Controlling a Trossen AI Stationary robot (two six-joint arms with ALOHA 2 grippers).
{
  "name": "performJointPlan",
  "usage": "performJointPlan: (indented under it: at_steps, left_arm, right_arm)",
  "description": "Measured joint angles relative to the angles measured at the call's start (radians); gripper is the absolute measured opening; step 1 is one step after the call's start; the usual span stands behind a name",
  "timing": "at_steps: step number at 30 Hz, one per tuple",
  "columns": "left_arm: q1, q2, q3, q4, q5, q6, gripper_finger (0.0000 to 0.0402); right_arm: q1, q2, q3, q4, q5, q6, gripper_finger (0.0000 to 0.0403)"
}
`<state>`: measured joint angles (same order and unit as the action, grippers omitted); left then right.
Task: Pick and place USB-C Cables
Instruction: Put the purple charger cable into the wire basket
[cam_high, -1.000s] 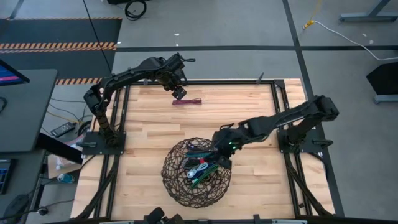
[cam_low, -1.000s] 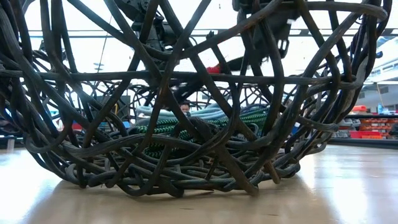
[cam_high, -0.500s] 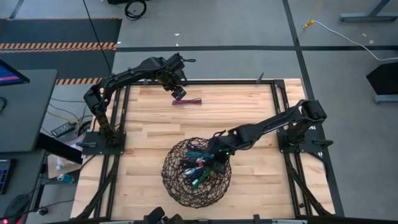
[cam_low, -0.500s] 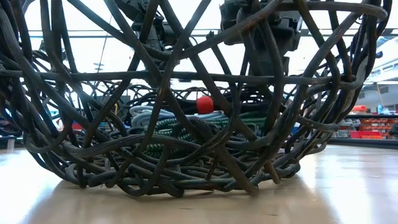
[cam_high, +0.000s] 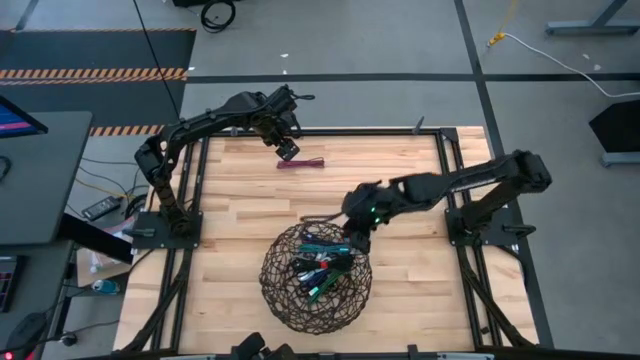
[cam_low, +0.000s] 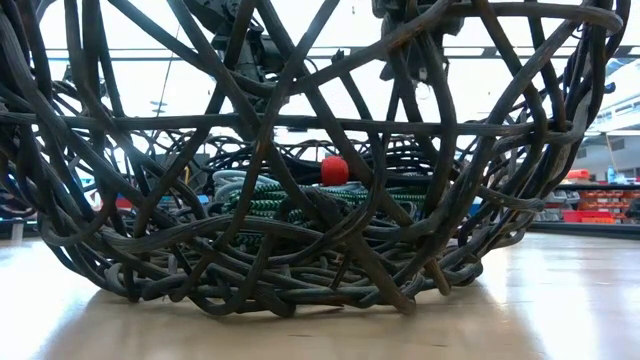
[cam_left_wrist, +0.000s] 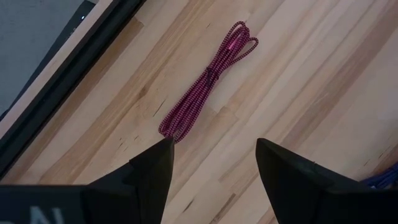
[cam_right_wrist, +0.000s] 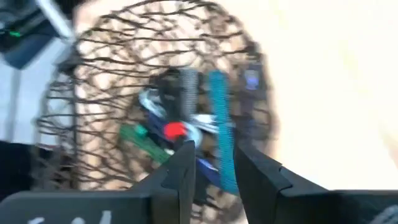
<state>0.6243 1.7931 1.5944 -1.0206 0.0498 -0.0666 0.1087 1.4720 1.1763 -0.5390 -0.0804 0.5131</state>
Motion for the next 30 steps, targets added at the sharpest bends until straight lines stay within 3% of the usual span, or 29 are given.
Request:
performJointPlan:
  at_steps: [7,14,30]
  left_arm:
    - [0.000,0.000,0.000,0.002,0.000,0.000,0.0233]
    - [0.000,0.000,0.000,0.003,0.000,-0.006,0.0233]
    - [0.000,0.000,0.000,0.024,0.000,-0.054,0.0233]
  right_arm:
    - [-0.115,-0.094,0.000,-0.292,0.042,-0.067,0.0115]
    - [-0.200,-0.093,0.000,-0.469,0.076,-0.100,0.0115]
    - [-0.276,-0.054,-0.225,-0.319,-0.092,-0.203,0.0192]
